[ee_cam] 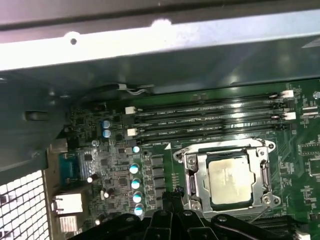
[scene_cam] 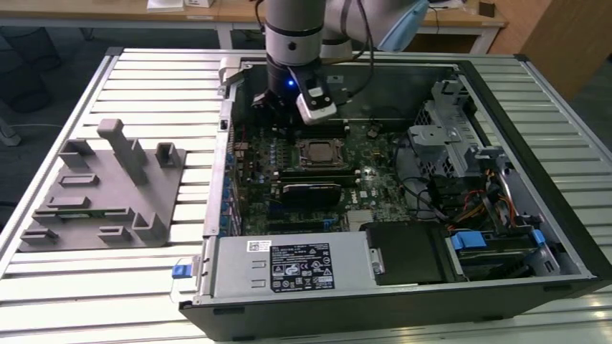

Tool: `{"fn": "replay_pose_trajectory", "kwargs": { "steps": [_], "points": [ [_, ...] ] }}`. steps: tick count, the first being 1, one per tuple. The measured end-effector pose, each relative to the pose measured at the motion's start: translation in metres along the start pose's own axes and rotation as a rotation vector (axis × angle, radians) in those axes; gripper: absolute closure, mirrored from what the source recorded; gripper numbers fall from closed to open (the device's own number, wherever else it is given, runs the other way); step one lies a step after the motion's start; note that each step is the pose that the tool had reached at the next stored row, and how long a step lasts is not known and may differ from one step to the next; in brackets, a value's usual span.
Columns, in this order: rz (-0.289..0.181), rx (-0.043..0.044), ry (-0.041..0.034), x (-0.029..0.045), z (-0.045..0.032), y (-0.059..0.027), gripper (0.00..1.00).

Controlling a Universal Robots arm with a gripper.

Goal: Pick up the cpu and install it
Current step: 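Install the first cpu locking lever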

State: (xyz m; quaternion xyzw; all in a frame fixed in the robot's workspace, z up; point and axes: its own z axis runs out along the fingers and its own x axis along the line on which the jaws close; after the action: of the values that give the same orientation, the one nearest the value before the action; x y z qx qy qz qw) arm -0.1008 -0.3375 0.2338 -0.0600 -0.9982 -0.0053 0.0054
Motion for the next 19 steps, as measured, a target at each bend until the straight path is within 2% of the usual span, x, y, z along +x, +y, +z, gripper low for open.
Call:
{"fn": "replay_pose_trajectory", "kwargs": {
  "steps": [7,9,15,16,19],
  "points": [
    [0.000,-0.0027,-0.0001,0.0002,-0.0130,0.0001,0.89],
    [0.000,-0.0089,0.0005,0.0003,-0.0155,0.0001,0.89],
    [-0.002,-0.0603,0.0067,0.0034,-0.0158,-0.0003,0.89],
    [-0.002,-0.0749,0.0085,0.0040,-0.0158,-0.0003,0.89],
    [-0.004,-0.1301,0.0151,0.0048,-0.0158,-0.0004,0.89]
  ]
}}
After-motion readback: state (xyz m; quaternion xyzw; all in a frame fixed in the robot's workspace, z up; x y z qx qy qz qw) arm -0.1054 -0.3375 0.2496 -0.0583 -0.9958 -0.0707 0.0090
